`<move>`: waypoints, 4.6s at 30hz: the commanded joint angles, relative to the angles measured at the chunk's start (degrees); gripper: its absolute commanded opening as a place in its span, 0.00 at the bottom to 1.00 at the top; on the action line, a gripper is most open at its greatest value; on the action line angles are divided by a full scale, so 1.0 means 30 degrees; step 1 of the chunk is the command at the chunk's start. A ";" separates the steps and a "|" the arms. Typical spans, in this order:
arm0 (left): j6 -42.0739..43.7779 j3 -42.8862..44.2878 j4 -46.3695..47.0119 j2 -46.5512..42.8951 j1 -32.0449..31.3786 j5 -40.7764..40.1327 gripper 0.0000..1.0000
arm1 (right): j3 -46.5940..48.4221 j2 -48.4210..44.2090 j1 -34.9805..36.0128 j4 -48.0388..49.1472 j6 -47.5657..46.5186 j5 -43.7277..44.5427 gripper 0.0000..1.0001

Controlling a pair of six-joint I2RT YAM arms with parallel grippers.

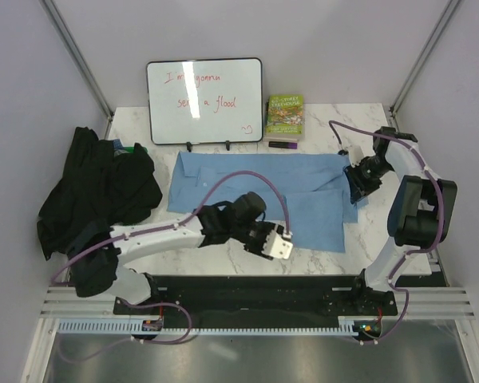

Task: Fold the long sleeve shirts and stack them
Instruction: Fold the shirt

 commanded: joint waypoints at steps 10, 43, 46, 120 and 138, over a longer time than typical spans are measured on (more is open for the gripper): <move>-0.1112 0.4733 0.6362 0.9597 -0.4303 -0.3157 0.46 | -0.0288 0.1167 0.1508 0.0863 0.1098 -0.2768 0.11; -0.3835 0.9092 0.1855 0.8895 -0.1758 -0.1288 0.02 | -0.0348 0.2722 0.1538 0.2271 0.1156 -0.1564 0.09; -0.3983 1.0647 0.1442 0.9540 -0.0468 -0.1110 0.02 | -0.0173 0.2605 0.1538 0.2271 0.1185 -0.1624 0.09; -0.8317 1.6077 0.0476 1.3764 0.4545 -0.0289 0.52 | -0.1343 -0.2550 0.0453 -0.1946 0.1362 -0.7866 0.00; -0.8818 0.7729 -0.1107 0.5594 0.4926 0.0030 0.64 | 0.1558 -0.1437 -0.0396 -0.6343 0.2299 -1.0851 0.00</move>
